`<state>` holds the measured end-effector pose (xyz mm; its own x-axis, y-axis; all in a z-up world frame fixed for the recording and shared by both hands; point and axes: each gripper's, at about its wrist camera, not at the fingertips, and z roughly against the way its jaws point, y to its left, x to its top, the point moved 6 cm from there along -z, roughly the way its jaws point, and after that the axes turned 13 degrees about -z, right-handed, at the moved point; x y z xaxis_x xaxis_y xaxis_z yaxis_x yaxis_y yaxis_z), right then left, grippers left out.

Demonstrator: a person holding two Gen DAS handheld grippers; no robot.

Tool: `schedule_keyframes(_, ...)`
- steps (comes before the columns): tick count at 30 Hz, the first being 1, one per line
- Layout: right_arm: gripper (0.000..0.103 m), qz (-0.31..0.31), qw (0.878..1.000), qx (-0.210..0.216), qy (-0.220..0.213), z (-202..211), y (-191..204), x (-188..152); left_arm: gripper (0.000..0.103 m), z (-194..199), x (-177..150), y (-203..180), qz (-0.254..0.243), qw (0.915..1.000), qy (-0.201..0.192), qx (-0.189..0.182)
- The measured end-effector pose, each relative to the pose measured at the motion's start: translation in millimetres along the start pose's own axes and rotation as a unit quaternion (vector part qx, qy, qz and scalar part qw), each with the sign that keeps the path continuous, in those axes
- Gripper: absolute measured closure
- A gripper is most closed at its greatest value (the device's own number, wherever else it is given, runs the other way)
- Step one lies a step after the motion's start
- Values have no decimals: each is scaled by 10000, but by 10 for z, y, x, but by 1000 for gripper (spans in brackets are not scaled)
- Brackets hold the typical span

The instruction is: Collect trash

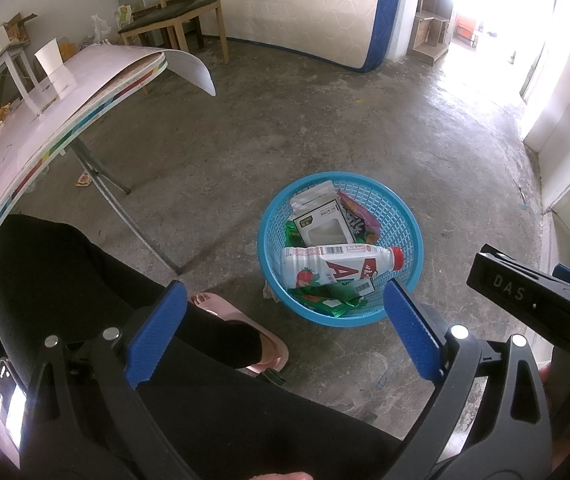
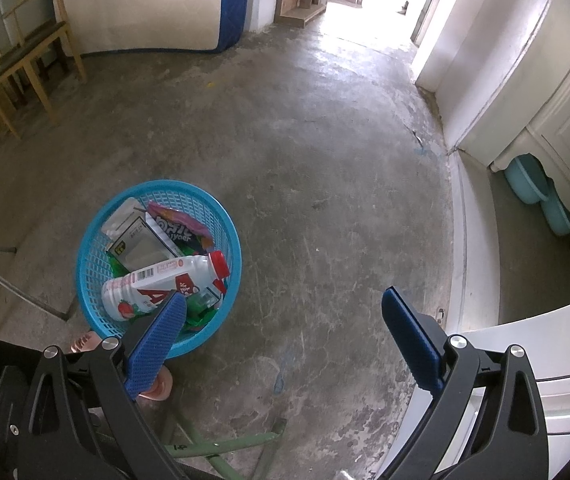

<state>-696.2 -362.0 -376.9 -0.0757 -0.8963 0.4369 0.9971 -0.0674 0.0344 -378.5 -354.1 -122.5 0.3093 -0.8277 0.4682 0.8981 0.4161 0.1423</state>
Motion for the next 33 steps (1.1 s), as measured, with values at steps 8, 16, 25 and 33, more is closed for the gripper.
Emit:
schedule_keyframes(8, 8, -19, 10000, -21, 66, -5, -3, -34, 8, 0, 2, -6, 1, 10000, 0, -2)
schedule_keyframes(16, 8, -14, 9999, -23, 98, -25, 4, -52, 8, 11, 35, -17, 16, 10000, -6, -13)
schedule_keyframes(25, 8, 8, 9999, -13, 120, -38, 12, -60, 8, -3, 78, -27, 47, 10000, -15, -30)
schedule_keyframes(33, 8, 18, 9999, -13, 139, -55, 6, -54, 8, 0, 69, -28, 45, 10000, -14, -31)
